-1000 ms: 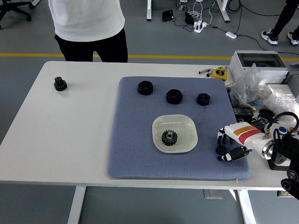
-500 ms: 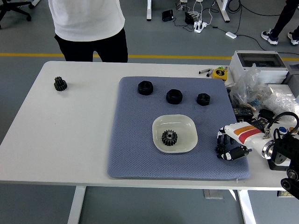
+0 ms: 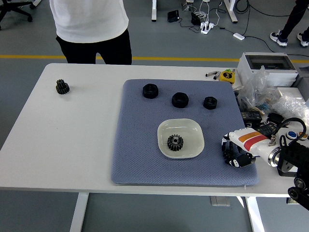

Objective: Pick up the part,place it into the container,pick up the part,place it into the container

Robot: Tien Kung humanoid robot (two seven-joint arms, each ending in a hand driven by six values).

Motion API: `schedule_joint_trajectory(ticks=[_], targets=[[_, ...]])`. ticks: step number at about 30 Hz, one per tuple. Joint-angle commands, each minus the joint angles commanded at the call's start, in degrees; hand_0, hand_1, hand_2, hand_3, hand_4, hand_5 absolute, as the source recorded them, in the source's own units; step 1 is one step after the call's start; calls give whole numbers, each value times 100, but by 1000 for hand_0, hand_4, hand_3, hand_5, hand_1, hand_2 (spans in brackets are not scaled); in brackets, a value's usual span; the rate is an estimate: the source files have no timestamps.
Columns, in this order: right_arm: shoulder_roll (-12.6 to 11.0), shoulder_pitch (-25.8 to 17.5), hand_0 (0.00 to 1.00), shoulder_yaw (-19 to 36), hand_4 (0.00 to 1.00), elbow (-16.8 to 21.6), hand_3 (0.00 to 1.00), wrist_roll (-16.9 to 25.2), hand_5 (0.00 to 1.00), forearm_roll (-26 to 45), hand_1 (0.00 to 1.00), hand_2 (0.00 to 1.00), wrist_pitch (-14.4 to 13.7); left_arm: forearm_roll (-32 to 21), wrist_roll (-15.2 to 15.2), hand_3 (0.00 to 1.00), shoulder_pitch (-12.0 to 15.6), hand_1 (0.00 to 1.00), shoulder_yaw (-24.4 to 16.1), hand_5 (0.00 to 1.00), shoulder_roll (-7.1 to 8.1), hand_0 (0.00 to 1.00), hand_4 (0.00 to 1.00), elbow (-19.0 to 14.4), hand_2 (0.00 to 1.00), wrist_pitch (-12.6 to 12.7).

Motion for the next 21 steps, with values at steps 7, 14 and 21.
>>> schedule_joint_trajectory(ticks=[7,14,21], targets=[[-16,15,61,25,748,-8,482,-24,126,-3,196,303,41,-27,-10,553,-18,616,13,511,6,634,594,3,607,5],[-29,32,60,54,738,51,477,-35,120,14,198,308,54,-57,-18,553,-23,615,30,511,8,632,595,3,607,9],[-47,102,55,173,734,298,474,-98,124,-33,192,303,69,-65,-19,553,-26,616,31,512,7,633,596,4,607,10]])
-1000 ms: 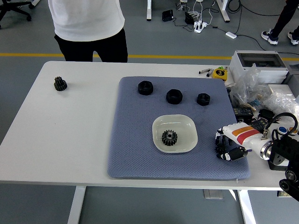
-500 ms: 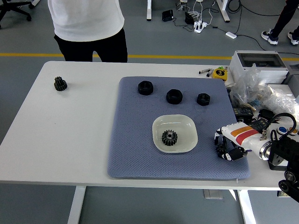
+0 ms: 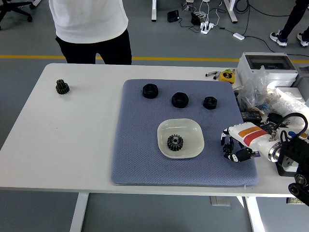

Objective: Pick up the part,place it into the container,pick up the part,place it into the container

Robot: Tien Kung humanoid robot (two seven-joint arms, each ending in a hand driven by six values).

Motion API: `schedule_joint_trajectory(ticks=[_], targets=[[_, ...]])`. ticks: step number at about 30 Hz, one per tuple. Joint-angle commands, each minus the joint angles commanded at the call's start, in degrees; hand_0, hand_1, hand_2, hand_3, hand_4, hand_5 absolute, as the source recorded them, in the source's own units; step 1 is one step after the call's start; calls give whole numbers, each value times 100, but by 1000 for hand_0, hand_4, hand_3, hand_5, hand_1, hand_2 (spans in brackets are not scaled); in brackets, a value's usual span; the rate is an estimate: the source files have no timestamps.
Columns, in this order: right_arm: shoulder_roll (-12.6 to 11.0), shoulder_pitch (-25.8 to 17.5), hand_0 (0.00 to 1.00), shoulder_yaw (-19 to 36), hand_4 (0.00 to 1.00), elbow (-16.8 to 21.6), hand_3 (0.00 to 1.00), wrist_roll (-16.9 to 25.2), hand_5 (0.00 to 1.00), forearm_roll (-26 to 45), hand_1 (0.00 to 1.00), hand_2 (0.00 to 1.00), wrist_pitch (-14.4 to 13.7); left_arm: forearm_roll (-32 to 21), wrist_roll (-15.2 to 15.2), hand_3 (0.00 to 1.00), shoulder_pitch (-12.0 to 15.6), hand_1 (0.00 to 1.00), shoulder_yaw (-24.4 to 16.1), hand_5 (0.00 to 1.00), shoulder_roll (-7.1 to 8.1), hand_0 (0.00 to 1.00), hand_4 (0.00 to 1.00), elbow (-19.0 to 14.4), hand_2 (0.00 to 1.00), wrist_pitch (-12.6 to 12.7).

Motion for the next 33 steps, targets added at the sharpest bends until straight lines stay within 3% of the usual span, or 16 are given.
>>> schedule_joint_trajectory(ticks=[9,24,33], targets=[[406,555,49,-42,736,207,471,-184,126,-73,186,297,107,50,15,553,11,616,-36,510,13,633,595,6,606,-2],[1524,1439,51,-772,748,-604,467,-265,116,253,186,295,119,14,25,553,9,616,-43,509,46,633,594,9,606,33],[1916,1502,62,-1008,753,-937,464,-288,113,500,189,296,23,25,34,552,16,616,-59,513,42,634,595,10,607,41]])
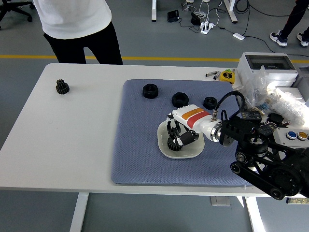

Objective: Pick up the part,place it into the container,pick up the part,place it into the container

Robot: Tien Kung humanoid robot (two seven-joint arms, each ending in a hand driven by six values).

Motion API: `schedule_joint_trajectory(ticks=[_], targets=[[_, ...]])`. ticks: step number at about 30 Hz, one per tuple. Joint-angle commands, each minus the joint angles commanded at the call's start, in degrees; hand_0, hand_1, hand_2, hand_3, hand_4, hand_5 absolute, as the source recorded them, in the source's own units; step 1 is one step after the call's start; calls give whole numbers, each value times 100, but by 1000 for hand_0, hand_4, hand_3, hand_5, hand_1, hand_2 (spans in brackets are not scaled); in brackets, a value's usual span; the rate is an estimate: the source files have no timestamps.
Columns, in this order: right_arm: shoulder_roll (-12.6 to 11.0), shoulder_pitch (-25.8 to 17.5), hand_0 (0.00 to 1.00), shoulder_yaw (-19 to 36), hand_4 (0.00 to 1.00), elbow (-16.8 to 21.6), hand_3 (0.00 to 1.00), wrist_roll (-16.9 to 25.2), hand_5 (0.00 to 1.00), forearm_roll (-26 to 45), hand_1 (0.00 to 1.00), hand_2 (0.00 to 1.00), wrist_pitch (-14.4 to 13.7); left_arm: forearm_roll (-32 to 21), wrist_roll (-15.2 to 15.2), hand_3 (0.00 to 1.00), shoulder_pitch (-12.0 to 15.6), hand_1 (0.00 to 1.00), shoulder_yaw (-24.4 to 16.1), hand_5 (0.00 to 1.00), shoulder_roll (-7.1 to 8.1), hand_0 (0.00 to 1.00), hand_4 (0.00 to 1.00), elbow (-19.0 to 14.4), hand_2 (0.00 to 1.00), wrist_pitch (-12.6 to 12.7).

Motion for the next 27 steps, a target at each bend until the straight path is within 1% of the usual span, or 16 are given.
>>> schedule_joint_trajectory(ticks=[3,4,9,10,15,16,21,22,27], targets=[[35,0,62,-58,753,-45,464,-13,113,28,189,296,-3,-23,-3,552,5,616,5,513,-4,634,595,-1,607,7],[46,-6,100,-79,748,-57,471,-16,119,41,212,324,-27,-29,-3,552,8,616,6,511,-5,635,595,-1,606,8],[114,-20,100,-170,748,-193,471,-17,119,222,212,324,-159,-28,4,552,10,616,21,511,-13,635,595,-8,606,6],[128,-18,167,-185,714,-245,539,-8,155,281,340,461,-170,-42,3,552,11,621,33,510,-16,635,594,-9,607,10],[174,-5,167,-214,714,-490,539,37,155,501,340,461,-199,-56,5,552,12,621,46,510,-25,635,594,-15,607,14],[178,-7,196,-205,813,-539,597,48,202,504,410,516,-187,-70,3,552,13,621,57,507,-25,635,593,-17,610,16],[150,-14,196,-173,813,-574,597,101,202,506,410,516,-198,-167,-10,552,28,621,117,507,-28,635,593,-26,610,37],[145,-12,180,-170,863,-567,652,105,222,499,407,523,-197,-172,-11,552,30,623,121,505,-28,634,592,-27,610,38],[78,4,180,-94,863,-455,652,154,222,410,407,523,-80,-144,-5,552,49,623,102,505,-27,634,592,-25,610,31]])
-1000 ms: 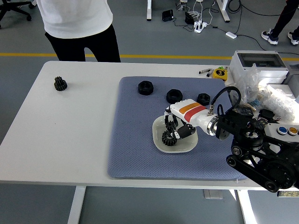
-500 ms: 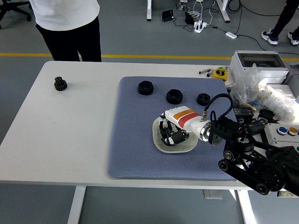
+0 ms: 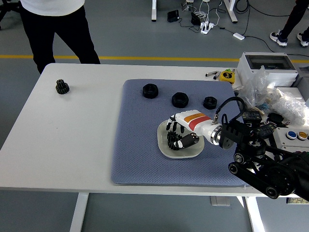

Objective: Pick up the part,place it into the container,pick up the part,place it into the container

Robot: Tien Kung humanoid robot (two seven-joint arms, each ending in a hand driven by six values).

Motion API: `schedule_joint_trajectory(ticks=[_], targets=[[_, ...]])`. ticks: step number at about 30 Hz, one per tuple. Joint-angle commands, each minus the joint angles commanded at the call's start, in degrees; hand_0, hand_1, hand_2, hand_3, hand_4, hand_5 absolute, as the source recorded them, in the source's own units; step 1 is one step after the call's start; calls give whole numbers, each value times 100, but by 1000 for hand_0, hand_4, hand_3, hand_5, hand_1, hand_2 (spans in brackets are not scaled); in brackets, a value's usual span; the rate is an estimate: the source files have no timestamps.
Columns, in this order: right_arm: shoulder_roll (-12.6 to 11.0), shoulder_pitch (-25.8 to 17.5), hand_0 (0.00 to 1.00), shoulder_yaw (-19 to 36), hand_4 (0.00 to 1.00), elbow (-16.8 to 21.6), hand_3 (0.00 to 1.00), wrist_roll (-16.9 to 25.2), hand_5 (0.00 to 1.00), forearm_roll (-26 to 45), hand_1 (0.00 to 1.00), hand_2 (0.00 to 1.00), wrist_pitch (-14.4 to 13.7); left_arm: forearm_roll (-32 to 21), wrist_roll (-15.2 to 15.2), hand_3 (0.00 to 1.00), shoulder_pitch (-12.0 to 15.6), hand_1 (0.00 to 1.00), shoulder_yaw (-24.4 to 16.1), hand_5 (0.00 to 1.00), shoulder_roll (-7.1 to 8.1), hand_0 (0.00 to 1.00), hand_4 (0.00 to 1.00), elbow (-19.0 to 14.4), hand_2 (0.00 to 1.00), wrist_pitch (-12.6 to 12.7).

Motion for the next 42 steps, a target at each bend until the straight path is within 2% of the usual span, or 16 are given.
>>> schedule_joint_trajectory(ticks=[1,6,7,13,18,19,21,24,25,29,30,31,36,37,39,42], targets=[[-10,0,169,13,928,14,708,6,238,-14,408,530,22,4,1,552,2,621,-5,503,0,635,591,1,610,-1],[-122,-21,169,130,928,186,708,44,238,-157,408,530,192,75,15,552,14,621,-51,503,5,635,591,4,610,-21],[-162,-31,168,183,955,250,757,50,242,-212,411,538,245,90,17,552,21,621,-59,503,6,635,591,6,610,-25],[-395,-73,164,480,987,465,805,43,236,-483,413,549,546,145,31,553,23,622,-86,502,9,635,590,6,611,-38],[-661,-158,164,828,987,534,805,-131,236,-499,413,549,1043,125,24,553,20,622,-90,502,4,635,590,12,611,-31],[-717,-186,219,913,927,539,846,-157,236,-494,449,617,1166,104,17,552,19,622,-80,503,3,634,591,15,609,-26],[-792,-247,219,1051,927,561,846,-164,236,-460,449,617,1233,71,6,552,16,622,-66,503,-2,634,591,20,609,-15],[-924,-444,219,1390,927,663,846,-171,236,-199,449,617,1122,23,-7,552,9,622,-51,503,-14,634,591,30,609,-4],[-955,-489,333,1466,805,685,859,-196,332,-107,514,649,1114,20,-8,553,8,622,-51,502,-15,634,591,31,611,-4],[-1110,-750,333,1834,805,746,859,-241,332,364,514,649,862,-28,-23,553,-5,622,-20,502,-18,634,591,33,611,3],[-1145,-848,333,1947,805,725,859,-203,332,605,514,649,636,-47,-31,553,-12,622,-7,502,-18,634,591,32,611,5],[-1162,-920,409,2028,848,700,855,-160,438,805,588,707,459,-59,-36,553,-19,621,2,502,-18,634,591,31,609,6],[-1180,-1334,409,2411,848,567,855,325,438,1990,588,707,-665,-106,-58,553,-44,621,23,502,-19,634,591,38,609,19],[-1187,-1458,503,2510,953,546,840,520,635,2288,642,751,-866,-102,-58,553,-48,621,17,503,-23,634,591,41,608,20],[-1191,-1622,503,2652,953,537,840,751,635,2734,642,751,-840,-96,-60,553,-52,621,18,503,-25,634,591,43,608,19],[-1192,-1902,503,2855,953,552,840,1001,635,3479,642,751,-454,-109,-62,553,-53,621,18,503,-28,634,591,46,608,22]])
